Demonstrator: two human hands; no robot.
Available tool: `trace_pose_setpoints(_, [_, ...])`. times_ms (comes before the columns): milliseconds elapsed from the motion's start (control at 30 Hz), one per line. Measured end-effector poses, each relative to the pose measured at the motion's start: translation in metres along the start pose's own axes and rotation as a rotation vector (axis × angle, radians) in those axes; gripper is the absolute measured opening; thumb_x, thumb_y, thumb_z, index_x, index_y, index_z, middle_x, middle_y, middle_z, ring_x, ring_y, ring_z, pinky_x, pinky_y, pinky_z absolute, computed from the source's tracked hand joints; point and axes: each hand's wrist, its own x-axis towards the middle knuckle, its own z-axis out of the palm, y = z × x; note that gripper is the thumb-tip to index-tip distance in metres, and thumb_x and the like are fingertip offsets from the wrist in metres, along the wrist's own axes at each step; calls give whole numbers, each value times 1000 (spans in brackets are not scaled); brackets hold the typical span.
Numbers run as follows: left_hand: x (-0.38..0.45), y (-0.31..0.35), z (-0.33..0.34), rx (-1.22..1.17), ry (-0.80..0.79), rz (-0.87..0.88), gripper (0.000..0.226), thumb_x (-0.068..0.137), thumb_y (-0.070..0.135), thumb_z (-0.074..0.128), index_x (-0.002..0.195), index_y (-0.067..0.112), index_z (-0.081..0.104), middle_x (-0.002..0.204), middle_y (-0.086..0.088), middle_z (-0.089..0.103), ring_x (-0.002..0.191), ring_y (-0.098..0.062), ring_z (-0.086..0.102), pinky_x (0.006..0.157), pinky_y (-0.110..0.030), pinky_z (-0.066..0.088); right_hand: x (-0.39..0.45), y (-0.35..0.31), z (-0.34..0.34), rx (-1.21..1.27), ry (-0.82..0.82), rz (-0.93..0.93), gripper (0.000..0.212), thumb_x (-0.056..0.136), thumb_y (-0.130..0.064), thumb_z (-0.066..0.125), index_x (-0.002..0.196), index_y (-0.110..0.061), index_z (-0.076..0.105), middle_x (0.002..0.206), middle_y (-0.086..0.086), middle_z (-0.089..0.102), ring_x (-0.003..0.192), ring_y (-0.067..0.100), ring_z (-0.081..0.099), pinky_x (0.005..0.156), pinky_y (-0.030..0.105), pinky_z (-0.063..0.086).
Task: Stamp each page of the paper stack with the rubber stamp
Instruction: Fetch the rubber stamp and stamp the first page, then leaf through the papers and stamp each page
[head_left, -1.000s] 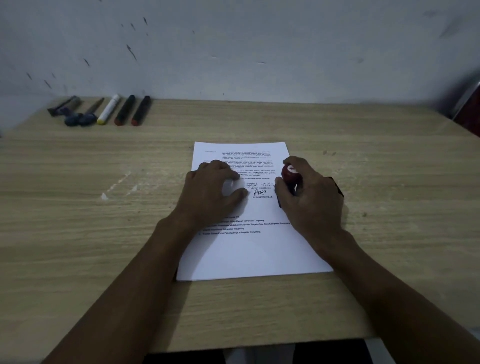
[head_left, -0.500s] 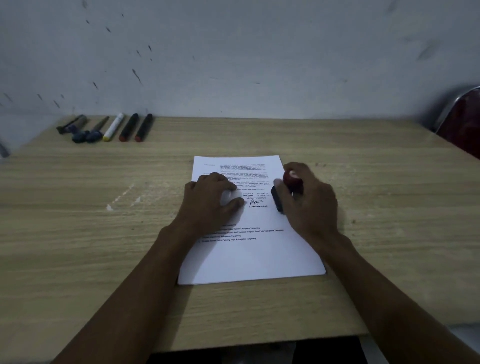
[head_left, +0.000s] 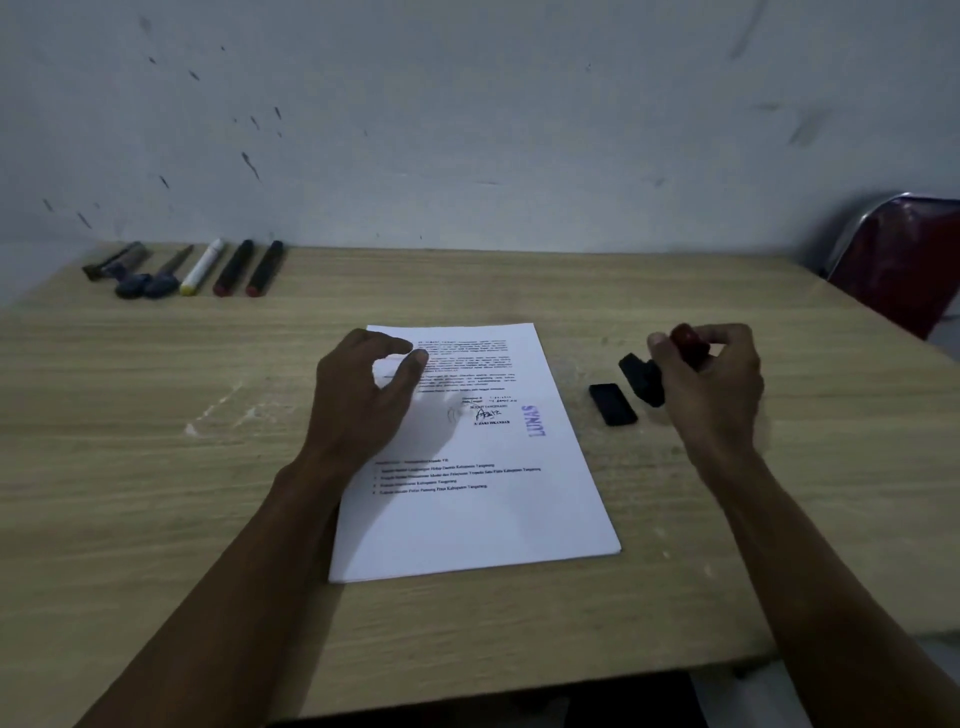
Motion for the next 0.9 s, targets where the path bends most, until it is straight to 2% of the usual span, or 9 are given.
trace_pose_setpoints(133, [-1,1,0,-3,0,-11,16,85,26,67,88,12,73,91,-3,70,83,-8,59,76,-2,33,-7,6,3,-155,-79,-112,38,81,-40,74,106,-21,54,92,6,69,88,28,67,78,46,55])
trace_pose_setpoints(267, [-3,0,0,3,-21,-22,21,84,31,64,88,13,73,91,0,69,86,-12,61,75,-14,36,-12,8,11,-257,-139,-211,35,83,-40,72,107,-25,51,86,4,68,84,29,66,73,45,54])
trace_pose_setpoints(433, [-3,-1,-1,17,-16,-32,13,86,23,69,90,11,73,93,-1,70,86,-9,59,75,-1,32,-14,9,13,-305,-160,-257,36,84,-41,71,110,-28,50,83,2,68,85,31,65,73,43,53])
trace_pose_setpoints(600, [-2,0,0,7,-18,-44,12,86,21,70,92,11,73,96,-2,70,88,-8,58,75,1,32,-15,9,15,-312,-162,-278,37,83,-40,72,111,-26,51,77,-6,59,86,29,65,74,42,53])
trace_pose_setpoints(733, [-2,1,-1,16,-8,-43,14,85,21,71,93,9,73,96,-3,70,87,-11,59,75,1,31,-15,9,18,-324,-192,-276,41,82,-41,74,112,-26,51,80,-3,62,86,30,65,71,37,50])
trace_pose_setpoints(800, [-2,3,-2,21,-9,-55,16,85,21,72,94,8,73,97,-4,70,87,-12,59,75,-4,33,-17,8,17,-331,-208,-265,46,81,-43,75,116,-25,51,82,-2,63,87,29,63,69,33,45])
trace_pose_setpoints(900, [-3,4,-2,65,-3,-122,25,83,27,72,100,8,72,100,-8,69,92,-21,63,81,-23,41,-21,4,12,-313,-178,-205,66,75,-45,79,127,-24,44,80,-1,61,81,25,59,69,32,42])
